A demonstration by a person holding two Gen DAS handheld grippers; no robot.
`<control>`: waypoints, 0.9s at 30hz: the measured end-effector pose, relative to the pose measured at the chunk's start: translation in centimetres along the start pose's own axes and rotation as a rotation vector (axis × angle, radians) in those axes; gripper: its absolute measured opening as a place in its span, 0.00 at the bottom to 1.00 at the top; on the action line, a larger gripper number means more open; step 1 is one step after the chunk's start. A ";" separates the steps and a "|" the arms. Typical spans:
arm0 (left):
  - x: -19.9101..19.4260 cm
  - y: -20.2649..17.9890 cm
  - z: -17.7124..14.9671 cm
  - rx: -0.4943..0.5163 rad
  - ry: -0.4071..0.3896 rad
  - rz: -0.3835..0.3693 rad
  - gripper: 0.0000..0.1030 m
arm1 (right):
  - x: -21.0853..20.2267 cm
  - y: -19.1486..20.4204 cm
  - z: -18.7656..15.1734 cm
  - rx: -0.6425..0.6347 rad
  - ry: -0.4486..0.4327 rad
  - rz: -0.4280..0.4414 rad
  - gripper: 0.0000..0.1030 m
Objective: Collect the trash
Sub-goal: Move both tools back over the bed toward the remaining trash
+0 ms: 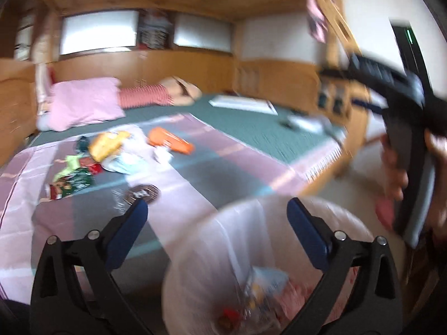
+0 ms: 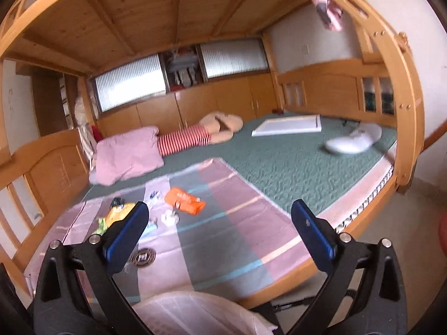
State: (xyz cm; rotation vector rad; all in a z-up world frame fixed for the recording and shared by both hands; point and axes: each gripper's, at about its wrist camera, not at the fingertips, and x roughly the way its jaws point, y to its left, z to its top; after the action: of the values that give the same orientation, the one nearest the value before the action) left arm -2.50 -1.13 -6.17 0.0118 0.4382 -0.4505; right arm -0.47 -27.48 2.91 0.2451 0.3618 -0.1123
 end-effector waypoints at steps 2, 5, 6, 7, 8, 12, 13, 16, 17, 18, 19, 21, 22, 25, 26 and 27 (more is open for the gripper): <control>0.2 1.3 0.0 -0.065 -0.004 0.051 0.96 | 0.3 0.1 0.2 -0.025 0.023 -0.003 0.97; 0.9 2.8 -0.1 -0.134 0.014 0.109 0.96 | 0.4 0.9 0.4 -0.070 0.053 0.009 0.97; 1.0 3.3 -0.1 -0.146 0.016 0.118 0.96 | 0.7 1.2 0.5 -0.080 0.072 0.020 0.97; 0.9 3.7 -0.2 -0.153 0.017 0.128 0.96 | 1.0 1.4 0.6 -0.085 0.096 0.040 0.97; 1.3 4.5 -0.1 -0.160 0.022 0.145 0.96 | 1.4 1.7 0.9 -0.080 0.120 0.065 0.97; 4.5 9.5 1.1 -0.209 0.149 0.243 0.96 | 3.6 3.3 2.1 -0.068 0.190 0.145 0.97; 5.6 10.7 1.4 -0.214 0.193 0.261 0.96 | 4.5 4.1 2.4 -0.080 0.208 0.156 0.97; 8.5 15.0 1.9 -0.271 0.280 0.299 0.91 | 8.4 7.5 3.2 -0.125 0.268 0.194 0.97; 9.5 17.3 2.0 -0.338 0.319 0.312 0.86 | 9.5 8.4 3.3 -0.134 0.282 0.209 0.97; 9.8 18.7 1.9 -0.378 0.337 0.314 0.83 | 11.1 9.9 3.2 -0.147 0.300 0.232 0.96; 10.3 21.2 1.5 -0.451 0.357 0.315 0.82 | 12.6 11.4 3.1 -0.159 0.324 0.256 0.96; 10.1 24.1 0.5 -0.545 0.350 0.328 0.80 | 15.9 14.7 2.6 -0.162 0.388 0.317 0.96; 9.9 25.4 -0.2 -0.593 0.349 0.351 0.80 | 17.7 16.4 2.1 -0.151 0.433 0.355 0.96; 8.7 29.1 -3.2 -0.881 0.354 0.365 0.78 | 23.3 20.7 0.4 -0.073 0.563 0.425 0.96; 8.4 29.7 -4.3 -0.970 0.341 0.347 0.78 | 24.9 21.8 -0.3 -0.042 0.592 0.427 0.96; 8.3 29.9 -4.5 -0.982 0.344 0.354 0.79 | 27.4 23.0 -1.3 0.008 0.633 0.422 0.96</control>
State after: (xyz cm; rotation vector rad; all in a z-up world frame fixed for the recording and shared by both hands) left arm 15.05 22.83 -16.21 -0.7812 0.9423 0.1547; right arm 28.06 -6.71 -3.24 0.3589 0.9287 0.3899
